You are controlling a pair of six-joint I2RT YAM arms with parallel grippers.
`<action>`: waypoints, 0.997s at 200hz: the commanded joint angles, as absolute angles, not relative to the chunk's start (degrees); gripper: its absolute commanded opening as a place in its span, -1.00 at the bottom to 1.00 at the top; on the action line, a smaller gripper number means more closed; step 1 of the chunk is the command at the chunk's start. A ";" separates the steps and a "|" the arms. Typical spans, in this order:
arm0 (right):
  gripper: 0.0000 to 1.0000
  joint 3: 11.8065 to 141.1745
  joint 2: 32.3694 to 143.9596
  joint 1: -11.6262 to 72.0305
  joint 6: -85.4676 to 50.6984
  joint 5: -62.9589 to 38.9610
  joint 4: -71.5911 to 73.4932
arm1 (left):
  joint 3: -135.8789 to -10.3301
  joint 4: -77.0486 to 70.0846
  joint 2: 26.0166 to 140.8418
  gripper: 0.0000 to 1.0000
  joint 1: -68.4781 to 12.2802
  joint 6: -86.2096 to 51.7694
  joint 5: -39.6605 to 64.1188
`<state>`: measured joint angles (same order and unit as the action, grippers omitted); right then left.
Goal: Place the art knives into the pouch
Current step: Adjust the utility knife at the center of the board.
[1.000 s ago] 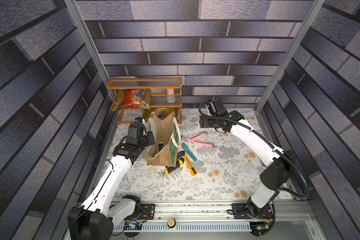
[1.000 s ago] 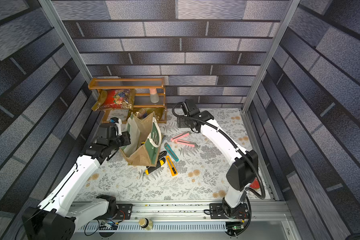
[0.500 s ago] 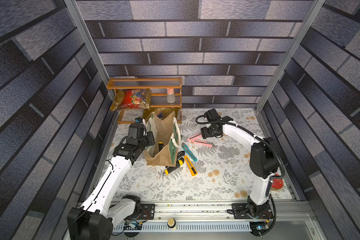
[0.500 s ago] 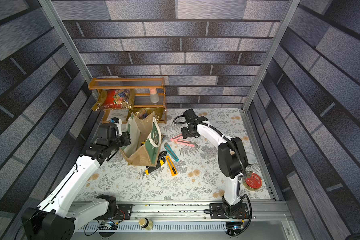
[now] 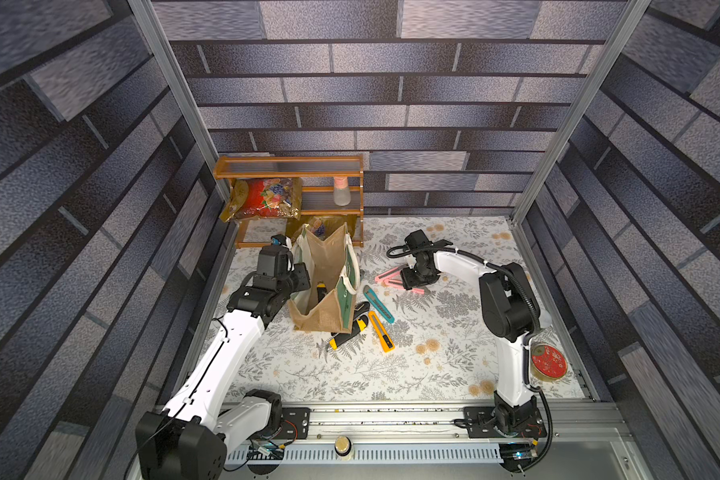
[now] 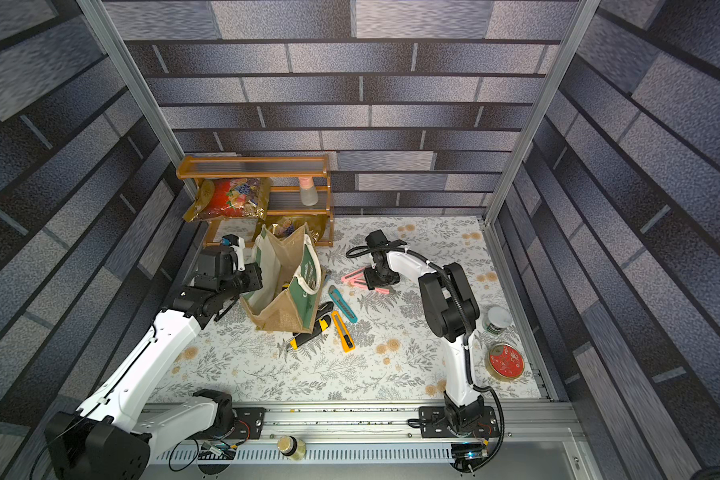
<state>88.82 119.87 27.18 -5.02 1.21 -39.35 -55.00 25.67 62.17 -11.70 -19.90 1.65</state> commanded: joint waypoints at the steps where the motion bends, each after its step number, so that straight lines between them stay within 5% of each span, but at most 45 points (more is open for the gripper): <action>1: 0.23 85.60 118.63 26.75 -5.58 0.71 -39.45 | -54.67 25.18 61.69 -0.80 -12.07 -19.86 2.19; 101: -0.18 69.80 109.95 26.85 -14.38 1.01 -31.42 | -55.31 24.97 62.94 -0.79 -12.11 -19.95 2.37; 158: -0.23 66.97 109.60 27.27 -15.98 2.74 -30.84 | -55.09 25.14 62.93 -0.79 -12.19 -19.95 2.02; 199: -0.25 66.45 109.64 28.40 -16.65 4.42 -31.20 | -56.36 26.70 63.11 -0.33 -12.30 -20.04 1.65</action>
<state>69.08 108.49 27.62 -15.07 2.07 -27.55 -55.00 24.86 62.74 -11.88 -20.08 1.61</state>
